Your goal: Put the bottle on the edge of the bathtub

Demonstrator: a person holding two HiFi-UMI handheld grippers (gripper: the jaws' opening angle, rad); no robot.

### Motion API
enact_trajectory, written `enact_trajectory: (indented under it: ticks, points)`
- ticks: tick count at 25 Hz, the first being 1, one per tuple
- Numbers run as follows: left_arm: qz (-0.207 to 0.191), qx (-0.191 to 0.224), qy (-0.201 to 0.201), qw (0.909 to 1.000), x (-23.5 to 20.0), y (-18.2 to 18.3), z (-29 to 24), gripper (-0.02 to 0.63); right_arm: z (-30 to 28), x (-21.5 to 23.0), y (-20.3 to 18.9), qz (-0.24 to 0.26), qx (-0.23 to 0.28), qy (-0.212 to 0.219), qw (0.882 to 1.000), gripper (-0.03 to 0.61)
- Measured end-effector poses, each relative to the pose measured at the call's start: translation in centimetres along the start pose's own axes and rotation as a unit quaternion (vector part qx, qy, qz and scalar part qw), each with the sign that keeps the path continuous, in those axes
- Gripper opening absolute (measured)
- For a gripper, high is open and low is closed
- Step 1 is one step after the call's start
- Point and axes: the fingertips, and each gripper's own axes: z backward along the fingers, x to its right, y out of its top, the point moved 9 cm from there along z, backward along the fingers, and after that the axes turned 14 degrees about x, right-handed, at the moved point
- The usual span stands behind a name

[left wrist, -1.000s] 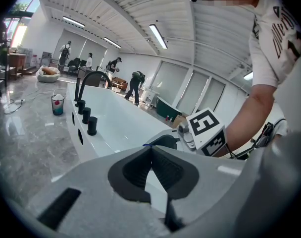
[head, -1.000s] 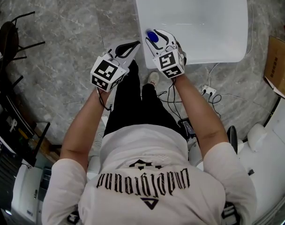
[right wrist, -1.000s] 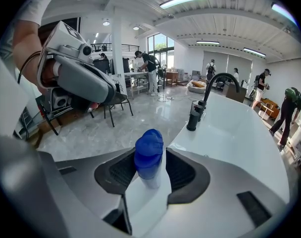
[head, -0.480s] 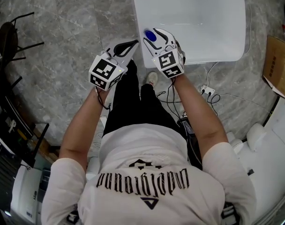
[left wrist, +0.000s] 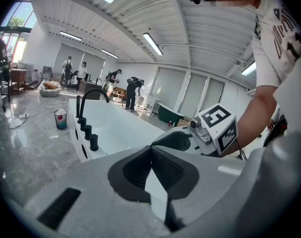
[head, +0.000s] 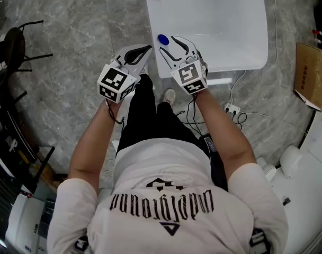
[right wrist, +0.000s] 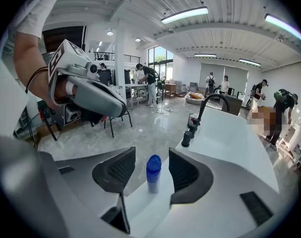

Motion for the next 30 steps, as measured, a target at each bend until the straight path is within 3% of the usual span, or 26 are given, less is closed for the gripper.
enact_trajectory:
  ticks: [10, 17, 25, 30]
  points:
    - [-0.033, 0.07, 0.029, 0.9966, 6.4, 6.0, 4.1, 0.014, 8.1, -2.4, 6.9, 0.009, 0.067, -0.013, 0.998, 0.198]
    - [-0.092, 0.109, 0.044, 0.9888, 11.9, 10.5, 7.5, 0.014, 14.2, -5.0, 11.5, 0.014, 0.104, -0.008, 0.994, 0.191]
    - [-0.137, 0.163, 0.045, 0.976, 18.2, 15.2, 12.6, 0.014, 20.1, -8.2, 16.3, 0.039, 0.159, 0.0, 0.987, 0.125]
    - [-0.169, 0.172, 0.043, 0.9695, 20.9, 16.5, 14.7, 0.014, 23.4, -9.8, 19.2, 0.051, 0.197, 0.004, 0.979, 0.071]
